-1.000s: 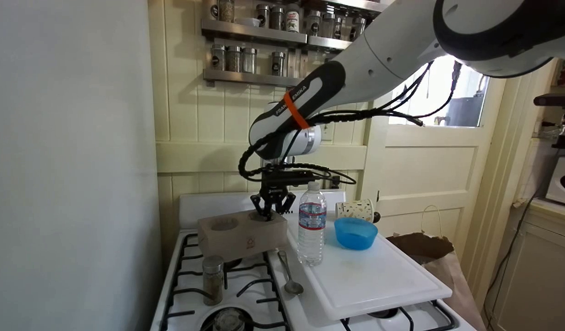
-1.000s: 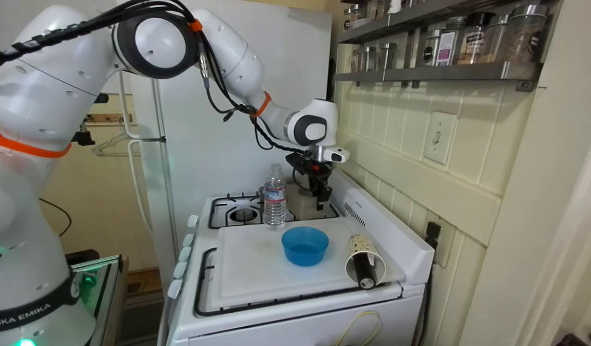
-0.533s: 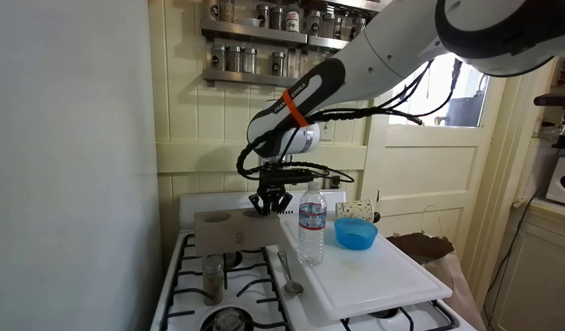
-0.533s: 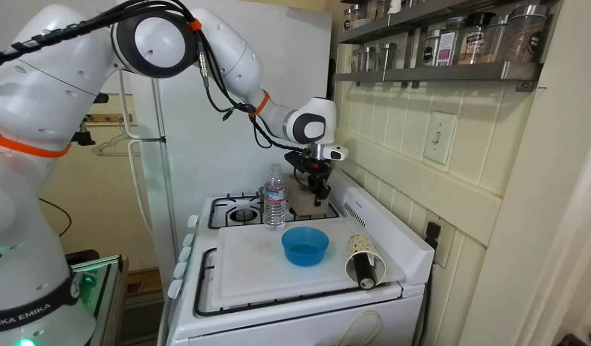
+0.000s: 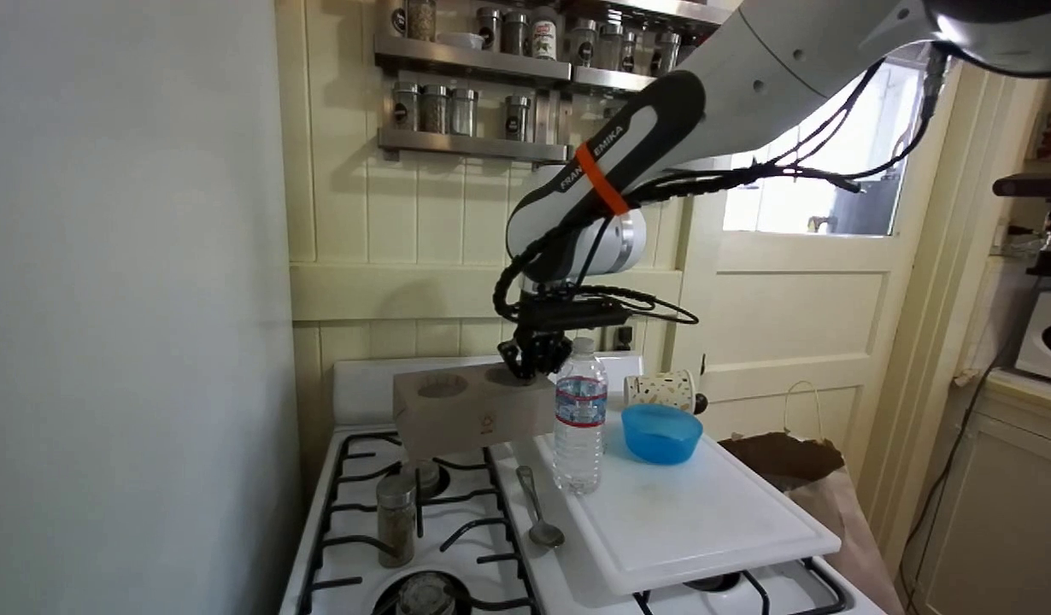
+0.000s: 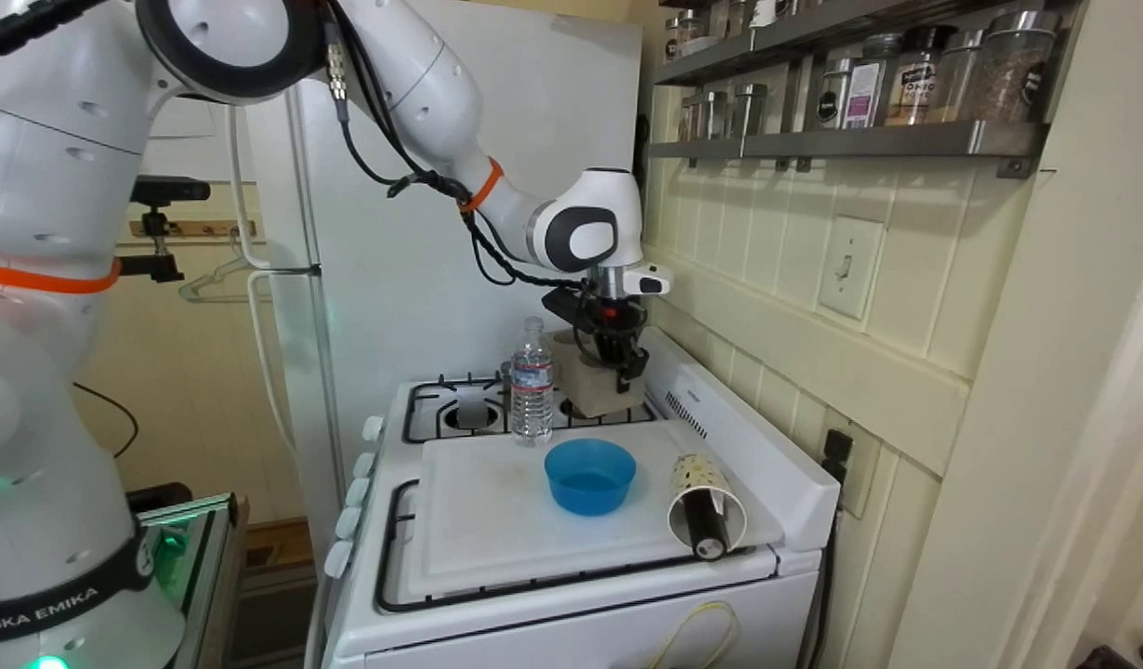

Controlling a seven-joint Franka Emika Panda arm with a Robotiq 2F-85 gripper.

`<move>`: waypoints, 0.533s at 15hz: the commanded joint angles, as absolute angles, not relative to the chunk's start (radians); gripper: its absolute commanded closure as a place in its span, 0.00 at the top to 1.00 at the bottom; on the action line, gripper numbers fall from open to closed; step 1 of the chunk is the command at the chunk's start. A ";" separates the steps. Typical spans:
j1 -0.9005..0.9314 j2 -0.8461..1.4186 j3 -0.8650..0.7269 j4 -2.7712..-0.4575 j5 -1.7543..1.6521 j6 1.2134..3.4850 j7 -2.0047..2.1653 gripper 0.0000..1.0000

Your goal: Move the box to the right.

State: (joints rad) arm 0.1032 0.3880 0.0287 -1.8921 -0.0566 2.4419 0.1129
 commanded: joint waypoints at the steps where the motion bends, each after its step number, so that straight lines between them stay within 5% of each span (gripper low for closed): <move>1: 0.035 0.301 0.063 -2.031 0.046 2.542 0.010 0.02; 8: -0.042 0.264 0.083 -2.083 0.281 2.561 -0.052 0.02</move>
